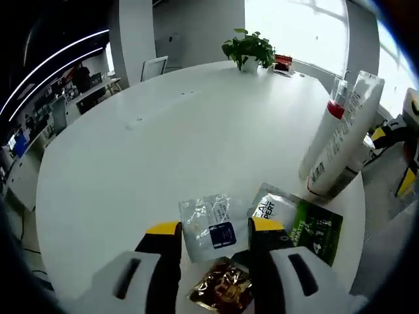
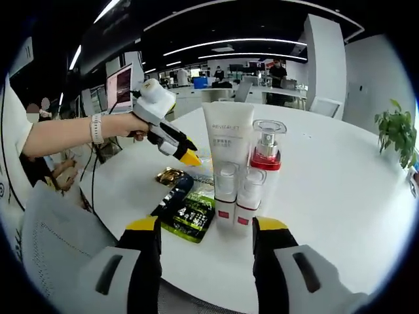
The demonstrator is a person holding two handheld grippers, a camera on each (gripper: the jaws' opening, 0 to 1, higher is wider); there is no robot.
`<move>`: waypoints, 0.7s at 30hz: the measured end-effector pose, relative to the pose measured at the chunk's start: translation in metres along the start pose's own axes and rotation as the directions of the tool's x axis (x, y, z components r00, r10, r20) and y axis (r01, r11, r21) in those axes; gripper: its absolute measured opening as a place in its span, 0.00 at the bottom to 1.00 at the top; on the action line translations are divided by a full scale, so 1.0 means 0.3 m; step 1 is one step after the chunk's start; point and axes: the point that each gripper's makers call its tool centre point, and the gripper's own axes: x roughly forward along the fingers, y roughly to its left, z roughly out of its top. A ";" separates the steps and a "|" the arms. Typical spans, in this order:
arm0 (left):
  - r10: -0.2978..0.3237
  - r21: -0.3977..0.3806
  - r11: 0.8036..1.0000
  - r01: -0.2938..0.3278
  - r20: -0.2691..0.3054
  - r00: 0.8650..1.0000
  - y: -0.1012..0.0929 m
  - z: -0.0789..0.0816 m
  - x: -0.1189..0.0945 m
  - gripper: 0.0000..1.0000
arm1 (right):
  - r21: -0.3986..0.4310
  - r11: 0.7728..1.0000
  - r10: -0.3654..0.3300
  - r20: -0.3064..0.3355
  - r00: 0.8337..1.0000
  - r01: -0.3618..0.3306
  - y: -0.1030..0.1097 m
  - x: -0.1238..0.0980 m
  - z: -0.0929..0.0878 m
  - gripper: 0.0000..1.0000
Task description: Arrange the skincare products in the storage area until every visible bottle or jar stands upright without overlapping.
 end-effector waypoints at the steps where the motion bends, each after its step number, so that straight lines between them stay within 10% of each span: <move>1: -0.021 0.009 1.000 0.021 0.002 1.000 -0.024 -0.004 -0.017 0.37 | -0.001 1.000 -0.001 -0.002 1.000 0.001 -0.001 0.000 -0.001 0.60; 21: -0.130 0.163 0.977 0.137 -0.051 0.990 -0.181 -0.113 -0.207 0.37 | -0.012 1.000 -0.004 0.002 1.000 0.004 0.007 -0.016 -0.001 0.76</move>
